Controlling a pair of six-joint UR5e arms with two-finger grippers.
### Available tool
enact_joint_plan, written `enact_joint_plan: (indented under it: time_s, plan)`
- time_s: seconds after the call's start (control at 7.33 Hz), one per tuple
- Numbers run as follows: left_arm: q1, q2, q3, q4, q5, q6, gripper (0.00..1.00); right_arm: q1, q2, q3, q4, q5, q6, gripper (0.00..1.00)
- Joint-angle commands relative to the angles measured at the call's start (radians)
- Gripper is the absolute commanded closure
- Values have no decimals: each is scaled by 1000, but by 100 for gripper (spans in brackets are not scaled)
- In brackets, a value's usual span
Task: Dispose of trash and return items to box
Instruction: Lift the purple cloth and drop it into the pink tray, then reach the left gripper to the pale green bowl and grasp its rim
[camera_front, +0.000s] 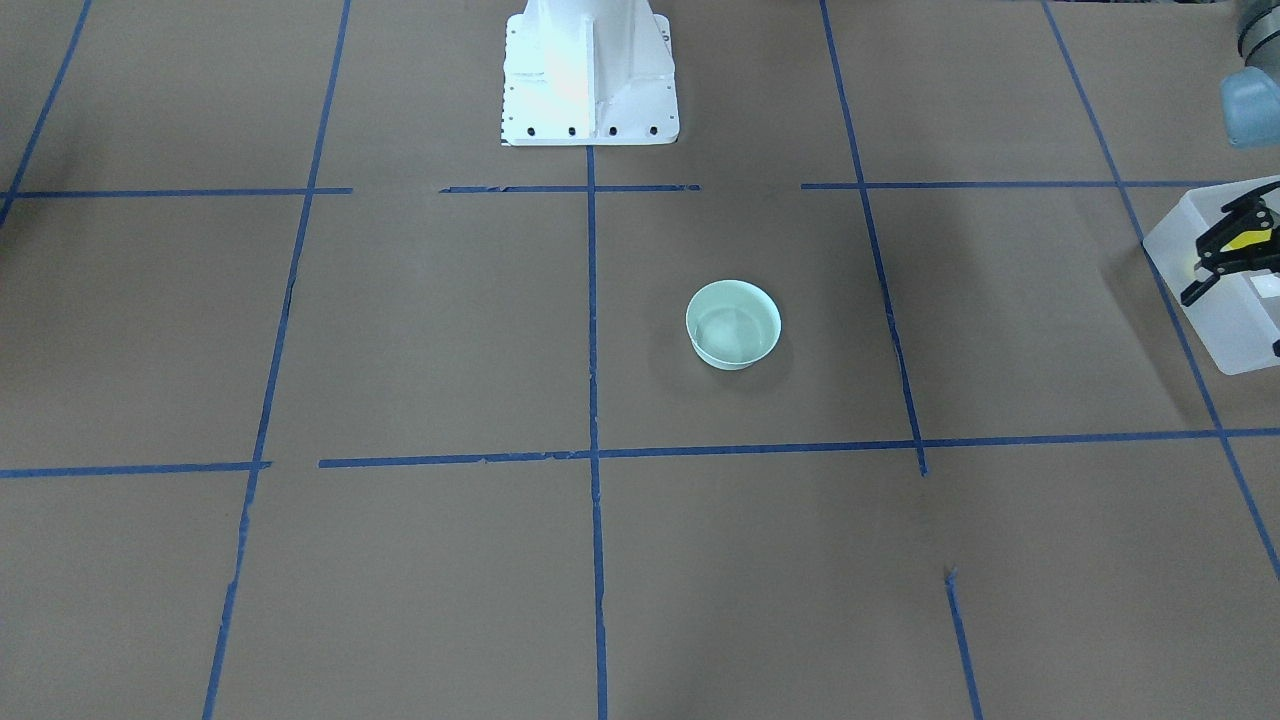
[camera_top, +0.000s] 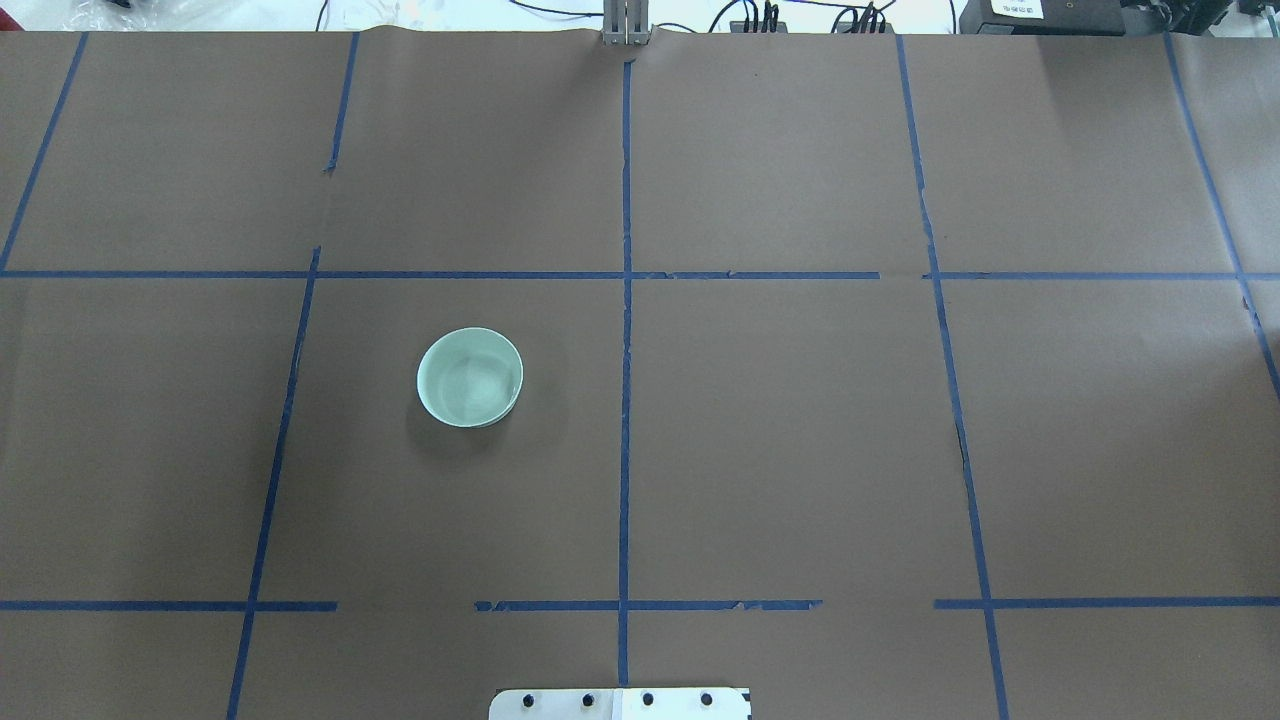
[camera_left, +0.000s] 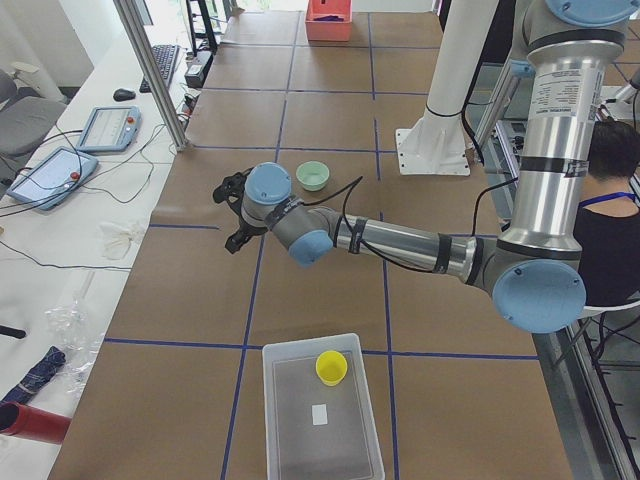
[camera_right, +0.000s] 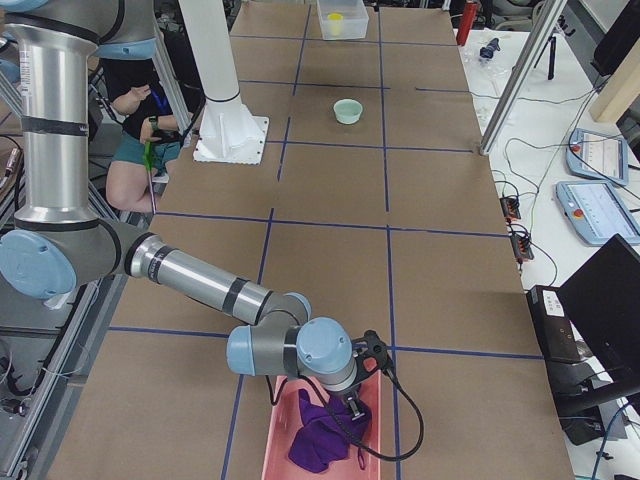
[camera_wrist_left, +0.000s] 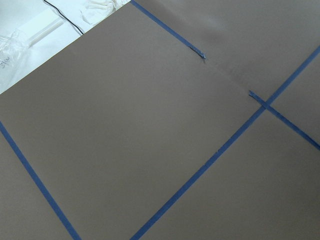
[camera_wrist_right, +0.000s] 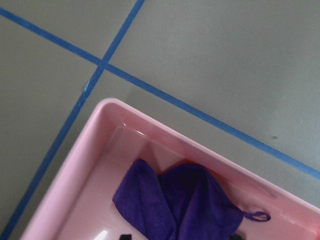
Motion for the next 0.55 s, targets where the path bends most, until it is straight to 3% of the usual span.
enact_joint_plan:
  time_s: [0.0, 0.27, 0.41]
  plan:
    - [205, -51, -100, 3, 127, -360, 0, -101, 7, 63, 92, 6, 291, 0]
    - [386, -57, -169, 29, 294, -594, 0, -111, 3, 64, 126, 7, 312, 0]
    - [475, -75, -213, 105, 393, -711, 1, -111, -2, 63, 132, 7, 307, 0]
